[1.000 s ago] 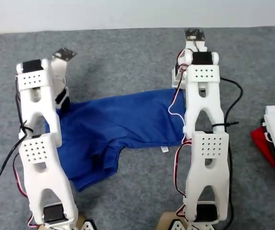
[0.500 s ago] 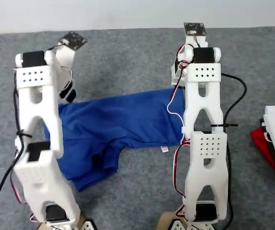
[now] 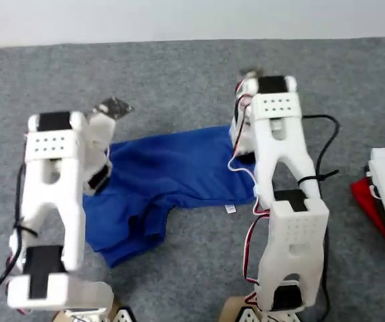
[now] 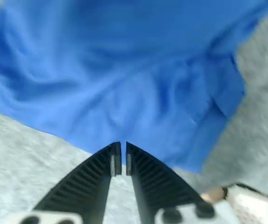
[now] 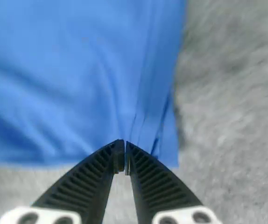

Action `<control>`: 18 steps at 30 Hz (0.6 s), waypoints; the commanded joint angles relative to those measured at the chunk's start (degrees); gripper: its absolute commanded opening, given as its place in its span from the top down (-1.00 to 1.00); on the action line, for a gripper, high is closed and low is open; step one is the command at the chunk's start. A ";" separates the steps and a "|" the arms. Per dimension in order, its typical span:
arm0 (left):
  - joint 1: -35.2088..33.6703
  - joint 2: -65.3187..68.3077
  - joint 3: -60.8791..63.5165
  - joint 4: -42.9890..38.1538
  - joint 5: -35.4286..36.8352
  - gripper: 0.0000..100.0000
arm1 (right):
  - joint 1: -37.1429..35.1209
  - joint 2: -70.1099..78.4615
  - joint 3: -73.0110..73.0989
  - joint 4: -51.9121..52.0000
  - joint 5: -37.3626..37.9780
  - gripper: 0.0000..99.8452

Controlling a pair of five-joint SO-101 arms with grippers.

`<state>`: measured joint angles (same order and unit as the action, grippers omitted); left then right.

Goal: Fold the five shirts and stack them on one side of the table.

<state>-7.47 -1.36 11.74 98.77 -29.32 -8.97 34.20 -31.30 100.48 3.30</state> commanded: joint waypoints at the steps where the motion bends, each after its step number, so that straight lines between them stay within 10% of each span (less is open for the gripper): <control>1: 1.23 -5.01 4.35 -2.37 0.09 0.94 | -2.42 -4.88 5.36 2.07 2.29 0.98; 18: 2.55 -6.15 8.40 -2.29 0.09 0.94 | 12.18 -3.38 14.07 -6.11 14.07 0.98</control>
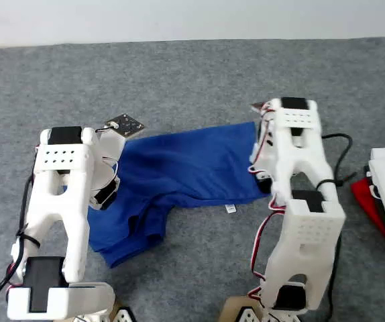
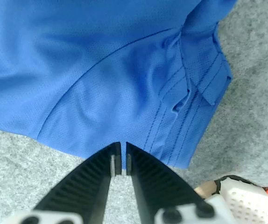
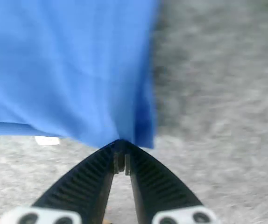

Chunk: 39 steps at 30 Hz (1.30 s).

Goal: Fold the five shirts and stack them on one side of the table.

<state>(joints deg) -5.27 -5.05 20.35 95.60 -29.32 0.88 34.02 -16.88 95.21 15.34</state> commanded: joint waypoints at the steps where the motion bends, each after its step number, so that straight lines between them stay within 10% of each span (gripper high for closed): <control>1: 0.35 -2.46 -0.22 1.14 0.09 0.94 | 2.86 -2.77 -0.35 -0.84 2.29 0.98; 18: 0.44 -2.46 -0.13 2.73 0.09 0.98 | -12.70 -13.41 0.00 5.85 -0.97 0.98; 39: 2.90 -2.46 9.54 2.64 -0.18 0.98 | 2.15 -5.41 -0.44 1.54 6.95 0.98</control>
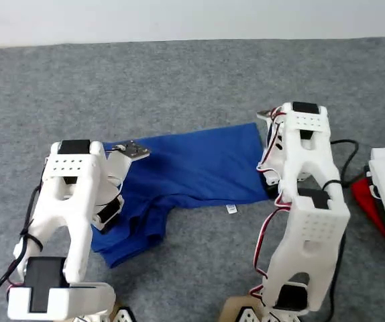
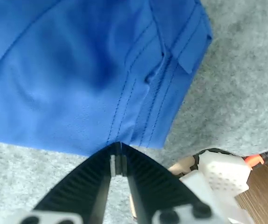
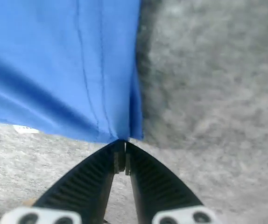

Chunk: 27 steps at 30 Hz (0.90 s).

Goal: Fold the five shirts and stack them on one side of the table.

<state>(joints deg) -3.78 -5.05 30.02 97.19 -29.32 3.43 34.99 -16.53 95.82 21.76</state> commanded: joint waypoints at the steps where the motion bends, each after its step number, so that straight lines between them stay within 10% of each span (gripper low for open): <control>1: 1.93 -2.46 -0.13 1.14 -0.09 0.98 | -1.01 -7.60 -0.79 1.19 0.53 0.98; 14: 2.81 -7.21 3.21 2.73 -8.18 0.75 | -7.87 -29.76 -0.26 6.90 0.26 0.98; 27: 0.35 -9.32 12.35 -5.01 -28.66 0.64 | 6.90 -45.76 22.95 6.11 0.53 0.98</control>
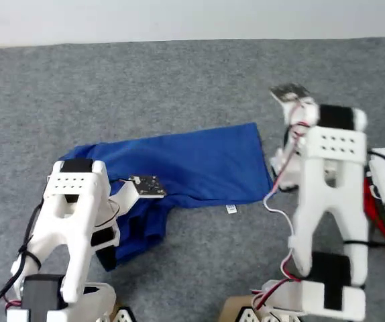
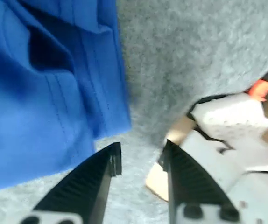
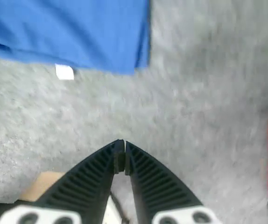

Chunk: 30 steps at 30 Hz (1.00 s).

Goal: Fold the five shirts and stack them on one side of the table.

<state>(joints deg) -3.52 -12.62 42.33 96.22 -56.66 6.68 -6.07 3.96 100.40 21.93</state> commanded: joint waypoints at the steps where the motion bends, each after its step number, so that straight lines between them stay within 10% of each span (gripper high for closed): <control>1: 0.18 -1.67 0.13 -5.71 -1.41 0.63 | 4.97 -5.41 3.78 1.10 0.44 0.98; 18: -0.18 -1.67 11.03 -16.53 -5.19 0.60 | 8.84 -9.89 8.35 -0.04 4.04 0.98; 30: 0.18 -1.76 11.03 -11.96 -9.93 0.98 | 8.84 -9.98 8.35 0.57 4.04 0.98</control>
<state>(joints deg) -3.52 -12.62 54.90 79.69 -65.01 15.03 -13.36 12.92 100.22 25.63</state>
